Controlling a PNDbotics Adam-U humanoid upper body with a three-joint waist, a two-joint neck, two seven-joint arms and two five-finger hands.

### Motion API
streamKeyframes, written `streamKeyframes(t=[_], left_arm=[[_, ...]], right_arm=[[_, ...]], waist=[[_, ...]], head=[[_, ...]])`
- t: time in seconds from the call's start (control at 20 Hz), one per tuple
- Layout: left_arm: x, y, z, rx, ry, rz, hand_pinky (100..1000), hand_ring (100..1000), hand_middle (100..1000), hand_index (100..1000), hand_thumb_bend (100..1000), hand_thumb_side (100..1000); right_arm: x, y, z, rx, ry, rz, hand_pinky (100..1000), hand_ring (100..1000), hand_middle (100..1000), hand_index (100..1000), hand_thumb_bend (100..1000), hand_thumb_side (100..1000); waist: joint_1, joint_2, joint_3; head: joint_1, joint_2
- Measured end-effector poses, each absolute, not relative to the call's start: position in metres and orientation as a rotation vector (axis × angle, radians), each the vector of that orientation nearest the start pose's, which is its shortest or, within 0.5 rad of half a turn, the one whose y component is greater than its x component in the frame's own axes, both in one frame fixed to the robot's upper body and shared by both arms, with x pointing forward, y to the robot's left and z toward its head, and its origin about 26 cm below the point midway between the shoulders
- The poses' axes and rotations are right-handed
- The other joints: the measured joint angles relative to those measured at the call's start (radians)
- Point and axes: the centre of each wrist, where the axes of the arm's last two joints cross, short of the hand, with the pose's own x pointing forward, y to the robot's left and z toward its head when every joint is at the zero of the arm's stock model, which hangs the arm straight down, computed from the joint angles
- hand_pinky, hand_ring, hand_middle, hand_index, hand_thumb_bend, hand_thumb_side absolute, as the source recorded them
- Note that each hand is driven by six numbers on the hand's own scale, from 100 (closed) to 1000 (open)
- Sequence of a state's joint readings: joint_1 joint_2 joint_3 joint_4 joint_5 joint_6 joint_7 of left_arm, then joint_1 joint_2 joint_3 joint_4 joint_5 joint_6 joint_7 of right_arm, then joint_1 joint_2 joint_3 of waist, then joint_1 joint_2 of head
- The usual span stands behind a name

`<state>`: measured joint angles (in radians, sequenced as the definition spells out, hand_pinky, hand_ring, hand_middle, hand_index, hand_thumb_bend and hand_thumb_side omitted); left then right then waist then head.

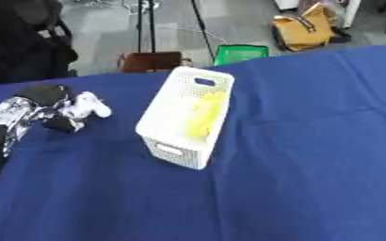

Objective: Pick up objects on the table and place them in the box.

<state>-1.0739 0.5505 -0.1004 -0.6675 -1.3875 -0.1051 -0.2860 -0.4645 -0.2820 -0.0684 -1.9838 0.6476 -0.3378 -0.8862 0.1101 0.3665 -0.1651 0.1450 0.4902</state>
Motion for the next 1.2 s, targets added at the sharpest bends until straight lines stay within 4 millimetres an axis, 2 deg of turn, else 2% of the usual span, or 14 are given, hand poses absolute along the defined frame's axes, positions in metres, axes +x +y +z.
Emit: streamKeyframes(t=[0.15, 0.25, 0.3, 0.35, 0.4, 0.6, 1.2], left_arm=[[0.4933, 0.3448, 0.2213, 1.379, -0.899, -1.517, 680, 746, 766, 875, 386, 710], [0.4933, 0.3446, 0.2215, 1.377, -0.896, -1.516, 655, 713, 731, 833, 338, 691], [0.4934, 0.3444, 0.2215, 1.379, -0.895, -1.517, 621, 658, 680, 791, 296, 673], [0.4935, 0.3438, 0.2215, 1.383, -0.895, -1.516, 621, 658, 680, 791, 296, 673], [0.4936, 0.343, 0.2215, 1.39, -0.897, -1.515, 589, 618, 640, 757, 241, 649], [0.4938, 0.342, 0.2215, 1.432, -0.901, -1.509, 546, 579, 604, 725, 183, 640], [0.4947, 0.339, 0.2186, 1.5, -0.912, -1.502, 481, 519, 556, 698, 149, 617]], right_arm=[[0.3132, -0.2545, 0.2469, 1.051, 2.895, 0.435, 769, 753, 638, 731, 100, 816], [0.3132, -0.255, 0.2471, 1.052, 2.894, 0.438, 769, 753, 638, 731, 100, 814], [0.3132, -0.2551, 0.2471, 1.051, 2.895, 0.439, 769, 753, 638, 731, 100, 813], [0.3132, -0.2551, 0.2471, 1.051, 2.895, 0.44, 769, 753, 638, 731, 100, 813], [0.3132, -0.2552, 0.2471, 1.05, 2.896, 0.441, 768, 753, 637, 731, 100, 814], [0.3132, -0.2552, 0.2471, 1.049, 2.897, 0.441, 768, 753, 638, 731, 100, 814], [0.3132, -0.2553, 0.2471, 1.044, 2.901, 0.446, 768, 754, 638, 731, 100, 811]], waist=[[0.003, 0.001, -0.001], [0.004, 0.001, -0.002], [0.004, 0.001, -0.002], [0.004, 0.001, -0.002], [0.004, 0.001, -0.002], [0.004, 0.001, -0.002], [0.005, 0.001, -0.002]], head=[[0.001, -0.001], [0.002, -0.003], [0.002, -0.004], [0.003, -0.004], [0.003, -0.004], [0.003, -0.004], [0.003, -0.008]])
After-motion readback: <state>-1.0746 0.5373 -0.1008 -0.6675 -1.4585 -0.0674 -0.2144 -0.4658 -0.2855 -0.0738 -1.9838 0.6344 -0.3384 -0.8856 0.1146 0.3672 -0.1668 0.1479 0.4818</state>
